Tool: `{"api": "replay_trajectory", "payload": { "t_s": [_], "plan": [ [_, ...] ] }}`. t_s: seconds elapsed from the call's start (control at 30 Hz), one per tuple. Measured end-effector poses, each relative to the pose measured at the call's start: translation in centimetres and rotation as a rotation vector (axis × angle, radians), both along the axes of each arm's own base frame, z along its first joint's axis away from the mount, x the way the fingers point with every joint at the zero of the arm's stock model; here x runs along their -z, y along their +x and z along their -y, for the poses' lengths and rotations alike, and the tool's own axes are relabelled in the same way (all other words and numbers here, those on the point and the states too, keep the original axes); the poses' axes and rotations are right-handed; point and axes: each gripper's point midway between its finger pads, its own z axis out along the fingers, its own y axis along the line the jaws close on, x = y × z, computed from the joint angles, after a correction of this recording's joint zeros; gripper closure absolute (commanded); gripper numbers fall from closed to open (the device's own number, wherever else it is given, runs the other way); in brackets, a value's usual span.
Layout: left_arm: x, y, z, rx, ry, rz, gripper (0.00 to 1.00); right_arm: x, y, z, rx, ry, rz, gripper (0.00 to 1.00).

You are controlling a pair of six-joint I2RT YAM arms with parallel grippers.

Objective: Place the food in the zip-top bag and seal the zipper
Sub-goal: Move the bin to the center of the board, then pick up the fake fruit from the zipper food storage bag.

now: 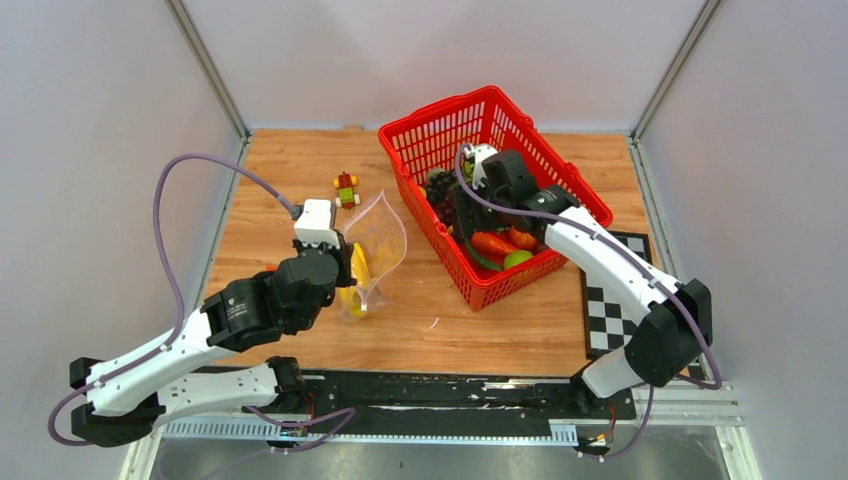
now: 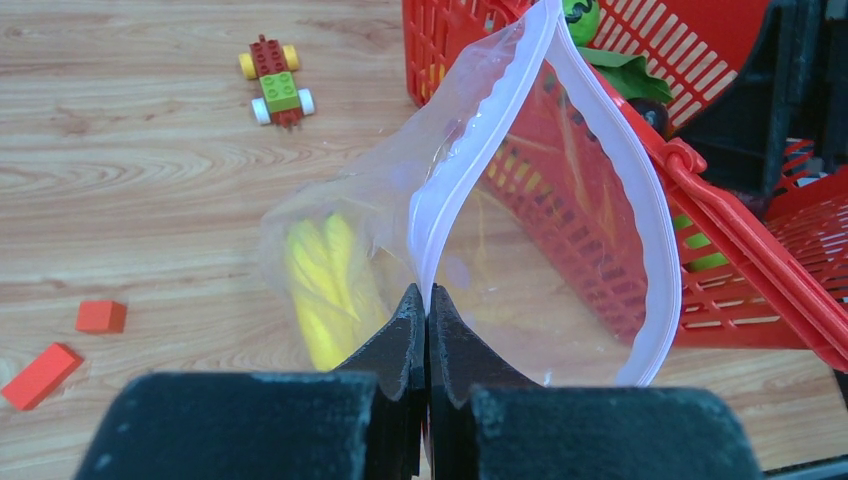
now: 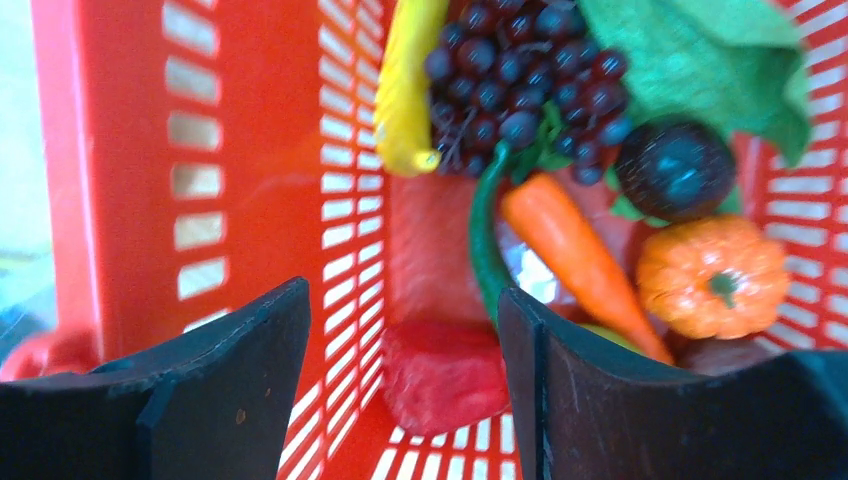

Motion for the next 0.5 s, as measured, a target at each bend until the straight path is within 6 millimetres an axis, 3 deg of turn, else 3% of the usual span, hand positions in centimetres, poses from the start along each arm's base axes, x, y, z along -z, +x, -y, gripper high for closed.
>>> {"api": "replay_trajectory", "payload": {
  "t_s": [0.2,0.5],
  "plan": [
    [0.0,0.0,0.5,0.012,-0.011,-0.002,1.0,-0.2,5.2,-0.2,0.052,-0.077,0.081,0.3],
    [0.7,-0.2,1.0,0.037,-0.011,-0.018,1.0,2.9,11.9,-2.9,-0.019,-0.069,0.05,0.24]
  ]
}}
